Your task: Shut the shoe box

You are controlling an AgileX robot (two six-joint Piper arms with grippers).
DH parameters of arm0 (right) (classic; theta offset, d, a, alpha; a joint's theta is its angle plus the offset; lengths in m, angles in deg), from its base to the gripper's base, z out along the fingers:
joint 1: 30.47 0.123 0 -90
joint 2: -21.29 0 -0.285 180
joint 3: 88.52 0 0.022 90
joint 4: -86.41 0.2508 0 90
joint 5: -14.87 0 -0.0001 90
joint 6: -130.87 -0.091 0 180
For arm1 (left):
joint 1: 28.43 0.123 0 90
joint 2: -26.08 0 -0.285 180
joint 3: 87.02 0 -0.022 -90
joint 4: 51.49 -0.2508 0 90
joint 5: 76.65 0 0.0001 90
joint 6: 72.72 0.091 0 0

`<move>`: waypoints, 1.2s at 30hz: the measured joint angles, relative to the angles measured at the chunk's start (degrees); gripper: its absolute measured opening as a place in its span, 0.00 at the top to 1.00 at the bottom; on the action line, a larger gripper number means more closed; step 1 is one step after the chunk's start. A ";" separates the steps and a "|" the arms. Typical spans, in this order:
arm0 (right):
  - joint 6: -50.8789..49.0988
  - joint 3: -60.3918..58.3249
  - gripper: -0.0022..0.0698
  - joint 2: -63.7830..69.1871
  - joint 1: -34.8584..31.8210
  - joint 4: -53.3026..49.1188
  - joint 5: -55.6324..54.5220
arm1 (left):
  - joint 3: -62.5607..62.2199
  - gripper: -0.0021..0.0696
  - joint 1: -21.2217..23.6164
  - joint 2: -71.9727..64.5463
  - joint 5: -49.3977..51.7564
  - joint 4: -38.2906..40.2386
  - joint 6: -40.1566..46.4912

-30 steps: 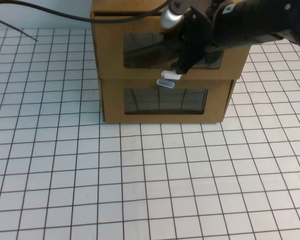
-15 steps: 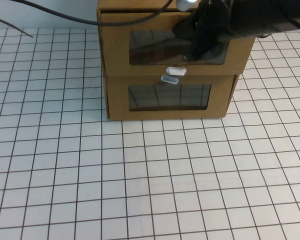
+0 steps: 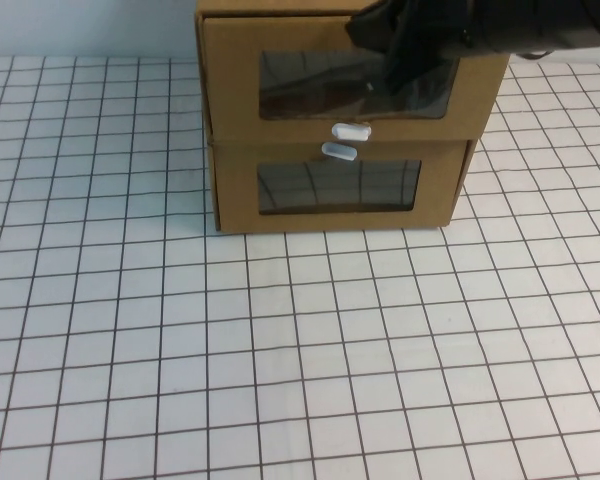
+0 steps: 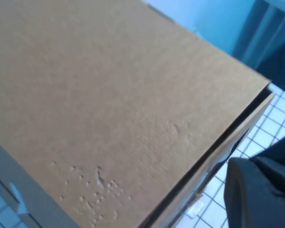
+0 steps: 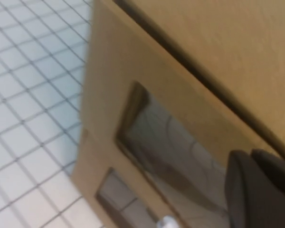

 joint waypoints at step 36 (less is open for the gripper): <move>-70.72 -69.65 0.99 -84.02 -0.92 -39.36 -8.35 | 107.19 0.98 0.00 92.52 -43.18 -2.98 -2.32</move>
